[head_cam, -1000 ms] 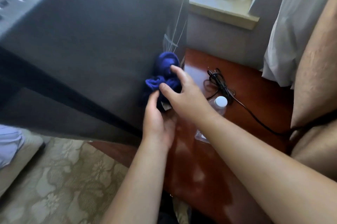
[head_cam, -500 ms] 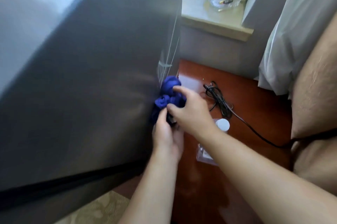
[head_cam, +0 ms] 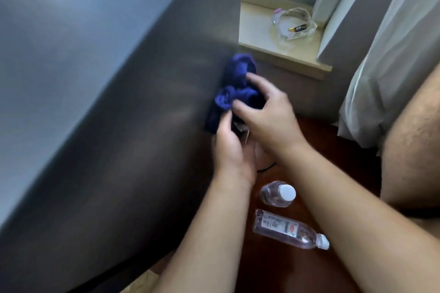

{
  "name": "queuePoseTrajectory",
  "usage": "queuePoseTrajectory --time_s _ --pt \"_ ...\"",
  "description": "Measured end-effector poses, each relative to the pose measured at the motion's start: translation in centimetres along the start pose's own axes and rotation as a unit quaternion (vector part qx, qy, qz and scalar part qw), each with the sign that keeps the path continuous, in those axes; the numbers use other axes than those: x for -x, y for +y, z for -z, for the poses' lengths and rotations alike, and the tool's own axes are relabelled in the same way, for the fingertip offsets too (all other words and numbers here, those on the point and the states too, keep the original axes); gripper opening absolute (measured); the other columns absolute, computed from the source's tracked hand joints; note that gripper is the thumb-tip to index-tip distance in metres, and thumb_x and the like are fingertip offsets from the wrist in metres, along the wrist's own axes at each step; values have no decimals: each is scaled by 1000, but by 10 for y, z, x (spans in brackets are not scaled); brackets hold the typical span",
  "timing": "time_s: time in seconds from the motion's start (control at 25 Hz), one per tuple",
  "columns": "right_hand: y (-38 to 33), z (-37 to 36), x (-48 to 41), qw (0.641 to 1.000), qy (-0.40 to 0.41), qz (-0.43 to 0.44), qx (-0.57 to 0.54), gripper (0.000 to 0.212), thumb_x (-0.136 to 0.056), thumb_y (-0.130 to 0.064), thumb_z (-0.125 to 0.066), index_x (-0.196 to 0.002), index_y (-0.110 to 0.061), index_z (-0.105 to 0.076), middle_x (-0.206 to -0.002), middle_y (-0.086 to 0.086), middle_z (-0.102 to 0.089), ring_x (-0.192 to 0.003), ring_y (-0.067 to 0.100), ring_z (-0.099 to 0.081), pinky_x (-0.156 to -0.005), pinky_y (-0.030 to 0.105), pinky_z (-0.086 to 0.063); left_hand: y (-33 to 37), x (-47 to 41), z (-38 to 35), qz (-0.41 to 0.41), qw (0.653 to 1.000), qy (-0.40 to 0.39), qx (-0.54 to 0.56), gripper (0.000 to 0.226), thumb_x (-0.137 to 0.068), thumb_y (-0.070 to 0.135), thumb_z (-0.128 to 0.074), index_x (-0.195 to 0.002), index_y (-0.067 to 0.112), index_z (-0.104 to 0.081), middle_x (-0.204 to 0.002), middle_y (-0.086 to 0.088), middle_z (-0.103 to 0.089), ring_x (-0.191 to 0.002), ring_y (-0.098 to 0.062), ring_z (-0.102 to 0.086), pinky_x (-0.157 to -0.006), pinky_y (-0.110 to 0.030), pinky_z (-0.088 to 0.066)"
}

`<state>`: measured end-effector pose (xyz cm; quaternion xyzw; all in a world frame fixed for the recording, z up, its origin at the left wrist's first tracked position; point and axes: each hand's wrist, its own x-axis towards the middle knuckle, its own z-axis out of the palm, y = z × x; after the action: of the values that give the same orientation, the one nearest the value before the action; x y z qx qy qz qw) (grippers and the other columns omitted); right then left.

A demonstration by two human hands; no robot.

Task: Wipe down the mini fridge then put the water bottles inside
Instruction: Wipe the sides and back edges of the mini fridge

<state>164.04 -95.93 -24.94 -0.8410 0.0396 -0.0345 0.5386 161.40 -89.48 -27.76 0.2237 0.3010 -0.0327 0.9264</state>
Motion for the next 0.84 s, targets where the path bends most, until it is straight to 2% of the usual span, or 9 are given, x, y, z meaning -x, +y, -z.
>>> queuePoseTrajectory --time_s 0.04,0.16,0.2,0.32,0.44,0.52,0.6,0.68,0.84 --pt "16 -10 6 998 -32 -32 41 61 -79 -23 -78 -138 -19 -63 -132 0 -70 -124 13 -64 -108 31 -47 -7 -6 22 10 999 40 0 39 -99 22 -60 -132 2 -67 -131 -20 -71 -118 -29 -70 -97 -38 -60" --pt "54 -34 25 963 -190 -122 148 56 -83 -26 -74 -137 -18 -60 -133 5 -68 -127 24 -61 -99 27 -44 -22 -9 80 36 981 189 -33 33 -98 18 -63 -128 7 -70 -126 -17 -74 -98 -22 -74 -66 -27 -64" --pt "60 -39 29 950 -229 -136 166 55 -84 -28 -74 -136 -18 -60 -134 6 -68 -127 26 -60 -96 26 -43 -24 -8 93 45 975 215 -38 27 -98 17 -63 -122 10 -72 -128 -17 -73 -93 -20 -73 -62 -26 -63" --pt "65 -45 28 947 -245 -141 153 51 -81 -29 -77 -129 -18 -66 -129 6 -71 -123 25 -62 -92 26 -44 -19 -2 102 46 970 233 -43 16 -100 18 -61 -110 17 -74 -132 -13 -71 -90 -16 -71 -68 -26 -60" --pt "52 -35 20 971 -185 -126 86 56 -74 -30 -84 -128 -21 -70 -125 -1 -73 -120 16 -65 -99 24 -46 -12 6 80 16 984 172 -37 23 -103 23 -58 -118 16 -73 -135 -12 -70 -107 -20 -69 -88 -30 -56" --pt "32 -22 6 988 -125 -81 31 59 -73 -28 -85 -129 -22 -69 -127 -3 -72 -121 11 -64 -105 24 -46 -6 3 51 -8 994 104 -39 32 -104 27 -55 -128 12 -70 -136 -13 -70 -125 -25 -66 -105 -36 -51" --pt "8 -7 -17 998 -58 -11 -4 58 -76 -22 -83 -132 -18 -68 -131 -1 -70 -123 10 -62 -107 18 -42 2 -10 11 -21 999 19 -31 41 -104 31 -53 -136 8 -66 -137 -16 -69 -132 -28 -62 -117 -41 -43" --pt "-21 12 -42 998 -6 66 -14 57 -79 -20 -80 -134 -17 -66 -132 1 -68 -124 9 -60 -107 14 -39 7 -21 -33 -34 998 -47 -10 44 -103 33 -55 -138 7 -64 -137 -17 -68 -133 -29 -62 -119 -43 -42" --pt "-41 30 -74 990 20 138 3 58 -81 -18 -75 -138 -13 -62 -135 4 -66 -127 14 -58 -112 25 -41 8 -37 -75 -63 994 -85 2 50 -97 36 -62 -138 7 -64 -139 -17 -67 -134 -31 -61 -120 -45 -41"
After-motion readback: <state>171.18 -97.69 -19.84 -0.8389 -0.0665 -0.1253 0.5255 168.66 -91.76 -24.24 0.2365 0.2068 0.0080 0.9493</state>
